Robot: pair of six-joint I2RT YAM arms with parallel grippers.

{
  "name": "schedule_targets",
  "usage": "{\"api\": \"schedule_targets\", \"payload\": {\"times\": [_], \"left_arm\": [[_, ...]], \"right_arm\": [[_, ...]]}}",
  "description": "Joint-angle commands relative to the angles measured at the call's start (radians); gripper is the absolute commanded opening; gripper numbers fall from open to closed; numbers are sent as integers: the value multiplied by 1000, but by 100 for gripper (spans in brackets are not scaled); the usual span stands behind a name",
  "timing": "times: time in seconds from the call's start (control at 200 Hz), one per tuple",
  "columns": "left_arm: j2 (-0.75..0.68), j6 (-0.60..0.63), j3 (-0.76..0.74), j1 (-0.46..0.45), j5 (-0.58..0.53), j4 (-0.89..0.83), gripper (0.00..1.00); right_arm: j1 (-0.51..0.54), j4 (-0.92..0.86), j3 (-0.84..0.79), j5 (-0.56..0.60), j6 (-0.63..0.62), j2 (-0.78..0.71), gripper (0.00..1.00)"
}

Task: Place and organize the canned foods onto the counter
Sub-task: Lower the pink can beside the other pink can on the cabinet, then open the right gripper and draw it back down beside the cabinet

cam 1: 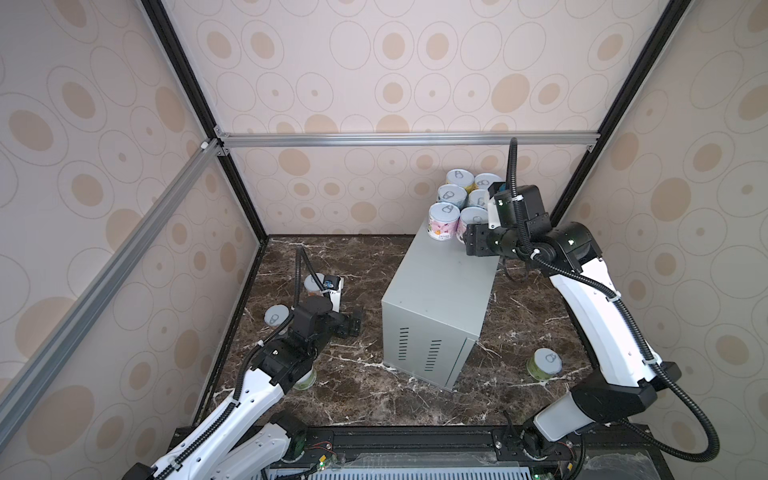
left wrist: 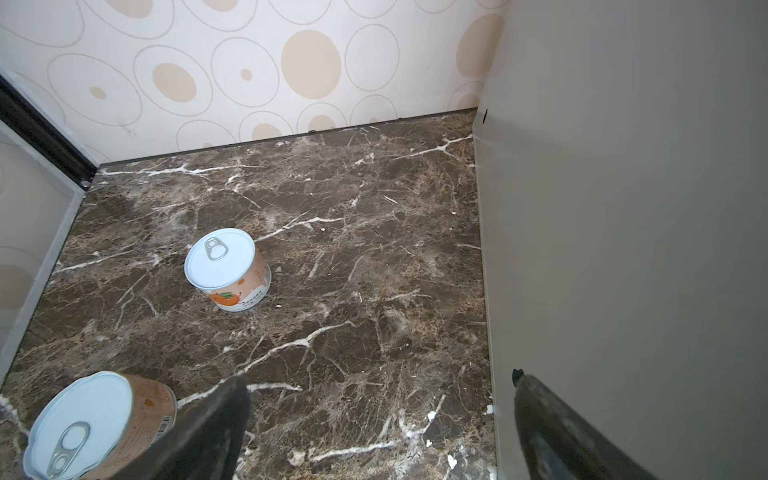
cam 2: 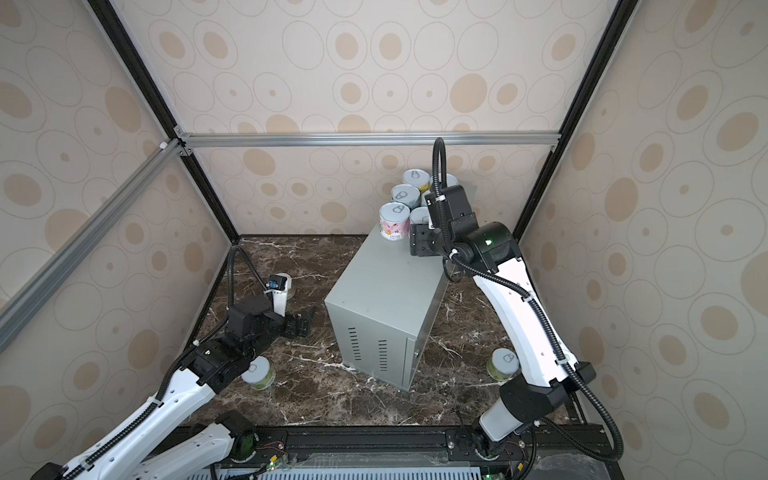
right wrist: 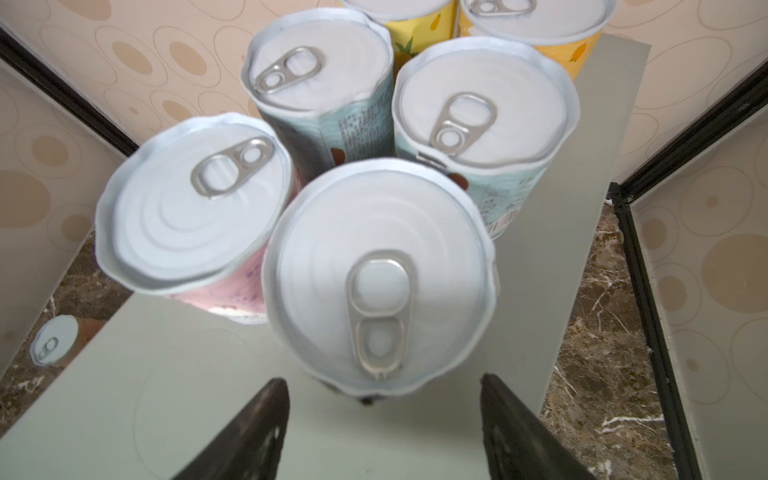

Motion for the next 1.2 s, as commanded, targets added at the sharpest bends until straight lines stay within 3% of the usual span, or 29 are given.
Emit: {"api": "schedule_targets", "payload": {"times": [0.0,0.305,0.475,0.76,0.955,1.09,1.195], "left_arm": [[-3,12,-2,5,-64,7,99],[-32,-37,1,8,-155,12,99],[2,-77,86,16,-218,-91,99],[47,-138,152,132,-83,-194,99],[115,-143,209,195,-7,-217,99],[171,-137,245,254,57,-221,99],[231,-126,274,292,78,-218,99]], "right_arm": [[3,1,-57,-10,-2,-88,81],[3,60,-246,-36,8,-312,90],[1,99,-399,1,25,-453,93],[-3,198,-716,128,81,-653,95],[-45,284,-903,146,136,-792,100],[-120,322,-1009,104,163,-857,99],[-227,364,-1095,-30,199,-882,99]]}}
